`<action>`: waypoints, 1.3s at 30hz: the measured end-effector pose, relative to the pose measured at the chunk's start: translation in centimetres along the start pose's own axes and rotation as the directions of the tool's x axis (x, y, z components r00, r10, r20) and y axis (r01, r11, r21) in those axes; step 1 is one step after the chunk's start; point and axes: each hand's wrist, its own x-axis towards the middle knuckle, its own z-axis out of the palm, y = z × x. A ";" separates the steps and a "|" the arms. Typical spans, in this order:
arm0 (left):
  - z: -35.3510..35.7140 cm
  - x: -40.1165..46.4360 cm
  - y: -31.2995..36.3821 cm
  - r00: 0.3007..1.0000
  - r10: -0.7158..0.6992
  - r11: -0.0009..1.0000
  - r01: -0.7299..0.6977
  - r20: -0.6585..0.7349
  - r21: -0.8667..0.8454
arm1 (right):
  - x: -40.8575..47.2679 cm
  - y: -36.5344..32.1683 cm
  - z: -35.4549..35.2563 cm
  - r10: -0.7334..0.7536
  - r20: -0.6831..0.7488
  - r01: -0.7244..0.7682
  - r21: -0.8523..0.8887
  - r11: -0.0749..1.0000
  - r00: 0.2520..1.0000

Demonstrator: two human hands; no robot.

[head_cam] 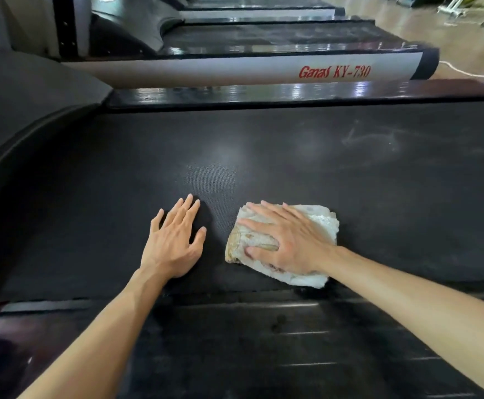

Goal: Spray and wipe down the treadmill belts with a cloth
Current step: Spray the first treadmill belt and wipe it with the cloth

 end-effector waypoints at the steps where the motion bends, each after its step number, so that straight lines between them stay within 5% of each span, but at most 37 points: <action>1: 0.0 0.0 0.0 1.000 0.000 1.000 0.000 0.002 0.004 | 0.5 0.0 -0.2 0.008 0.006 -0.008 -0.010 1.000 1.000; 14: 0.1 0.1 -0.7 1.000 0.011 0.999 -0.012 -0.022 -0.044 | -0.5 -2.4 1.4 -0.139 -0.066 0.139 0.000 0.990 0.988; 25: 0.1 -0.1 -0.5 1.000 0.010 1.000 -0.010 -0.001 -0.021 | -3.1 4.9 -0.7 0.167 -0.048 -0.170 -0.067 0.983 0.985; 34: -0.4 0.4 -0.1 0.997 0.078 0.990 -0.079 -0.009 -0.121 | -5.4 3.9 0.0 0.088 -0.055 -0.089 -0.021 0.996 0.995; 39: 0.2 2.0 3.8 0.983 0.182 0.968 -0.184 -0.026 -0.173 | -10.7 11.0 -1.3 0.366 -0.096 -0.366 0.021 0.930 0.926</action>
